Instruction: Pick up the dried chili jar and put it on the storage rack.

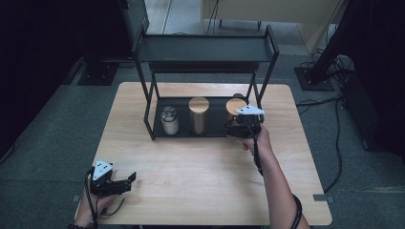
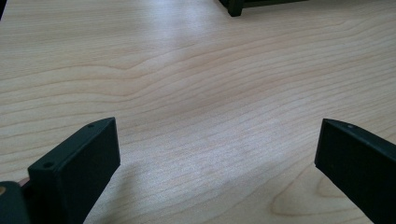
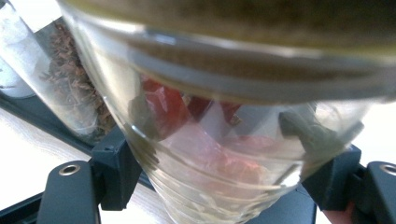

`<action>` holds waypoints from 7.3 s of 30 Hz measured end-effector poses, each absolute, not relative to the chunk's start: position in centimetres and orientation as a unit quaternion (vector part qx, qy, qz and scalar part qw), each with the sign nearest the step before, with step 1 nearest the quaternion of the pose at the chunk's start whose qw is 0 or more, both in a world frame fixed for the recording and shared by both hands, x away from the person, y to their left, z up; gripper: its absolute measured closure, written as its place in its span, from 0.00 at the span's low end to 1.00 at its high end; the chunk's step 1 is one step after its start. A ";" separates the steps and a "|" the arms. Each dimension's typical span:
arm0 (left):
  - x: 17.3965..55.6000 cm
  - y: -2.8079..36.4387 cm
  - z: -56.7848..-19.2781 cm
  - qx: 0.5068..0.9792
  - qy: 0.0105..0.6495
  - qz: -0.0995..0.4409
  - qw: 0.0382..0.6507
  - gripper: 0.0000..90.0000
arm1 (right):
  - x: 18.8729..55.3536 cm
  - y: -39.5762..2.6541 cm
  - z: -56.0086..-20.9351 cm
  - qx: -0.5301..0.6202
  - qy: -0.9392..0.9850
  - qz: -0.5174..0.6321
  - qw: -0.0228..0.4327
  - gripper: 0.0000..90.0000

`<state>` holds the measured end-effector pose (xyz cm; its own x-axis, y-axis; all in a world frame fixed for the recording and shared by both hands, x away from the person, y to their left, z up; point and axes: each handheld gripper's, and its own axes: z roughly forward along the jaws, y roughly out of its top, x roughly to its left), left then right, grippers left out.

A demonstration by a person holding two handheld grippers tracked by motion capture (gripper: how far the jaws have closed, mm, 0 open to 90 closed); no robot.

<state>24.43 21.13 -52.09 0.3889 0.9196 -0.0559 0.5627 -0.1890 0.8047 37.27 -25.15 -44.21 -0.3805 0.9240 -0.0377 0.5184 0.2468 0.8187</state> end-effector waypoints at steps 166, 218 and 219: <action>24.5 21.0 -52.1 0.741 0.501 0.233 0.382 0.00 | 28.1 -33.2 -52.6 0.561 0.687 0.373 0.273 0.03; 24.4 20.9 -52.1 0.740 0.503 0.238 0.379 0.00 | 23.4 -39.2 -52.8 0.594 0.661 0.363 0.281 0.00; 24.4 20.9 -52.1 0.740 0.503 0.238 0.379 0.00 | 23.2 -39.4 -52.8 0.596 0.659 0.363 0.281 0.00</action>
<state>24.44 20.91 -52.13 0.3809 0.9242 -0.0284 0.5634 -0.2076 0.7997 23.22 -39.37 -52.78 -0.1316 0.9893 0.0627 0.5819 0.0259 0.8129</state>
